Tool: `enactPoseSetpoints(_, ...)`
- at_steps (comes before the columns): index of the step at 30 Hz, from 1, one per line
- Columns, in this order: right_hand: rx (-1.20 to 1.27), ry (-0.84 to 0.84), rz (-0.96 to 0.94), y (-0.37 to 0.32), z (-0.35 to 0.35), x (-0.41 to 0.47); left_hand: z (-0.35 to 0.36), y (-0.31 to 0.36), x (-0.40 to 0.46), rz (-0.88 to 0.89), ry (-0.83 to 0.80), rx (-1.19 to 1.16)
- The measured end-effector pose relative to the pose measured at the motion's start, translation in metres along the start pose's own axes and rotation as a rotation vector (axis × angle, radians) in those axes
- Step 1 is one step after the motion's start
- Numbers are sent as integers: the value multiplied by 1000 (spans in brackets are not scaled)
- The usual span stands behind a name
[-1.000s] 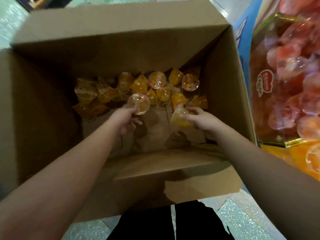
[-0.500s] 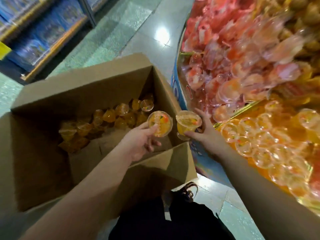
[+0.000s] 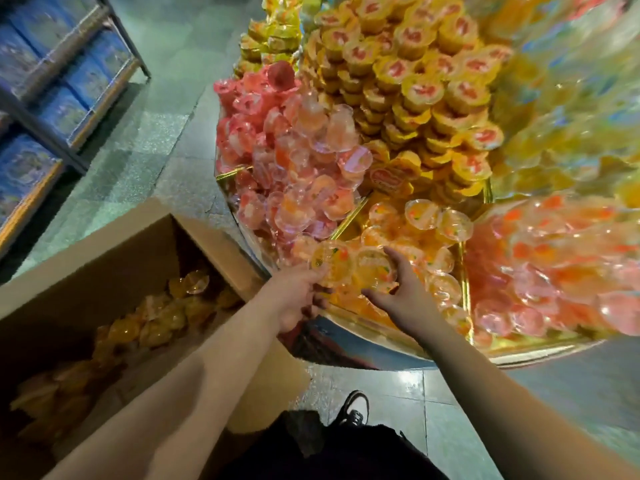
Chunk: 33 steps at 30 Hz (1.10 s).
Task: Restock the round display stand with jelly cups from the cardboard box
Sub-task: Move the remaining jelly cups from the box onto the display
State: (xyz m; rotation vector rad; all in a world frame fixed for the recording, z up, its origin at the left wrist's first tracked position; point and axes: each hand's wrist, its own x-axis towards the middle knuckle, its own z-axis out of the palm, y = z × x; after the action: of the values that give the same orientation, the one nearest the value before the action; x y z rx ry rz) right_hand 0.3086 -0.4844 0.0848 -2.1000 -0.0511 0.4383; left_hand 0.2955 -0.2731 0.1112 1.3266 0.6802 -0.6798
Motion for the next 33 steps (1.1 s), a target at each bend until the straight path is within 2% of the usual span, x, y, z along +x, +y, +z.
enactPoseSetpoints(11, 148, 512, 196, 84, -59, 9, 79, 46, 88, -63, 22, 71)
enactPoseSetpoints(21, 220, 567, 229, 104, -68, 42, 107, 89, 161, -47, 68, 186)
enactPoseSetpoints(33, 191, 582, 272, 112, -61, 59, 116, 97, 195, -58, 76, 213)
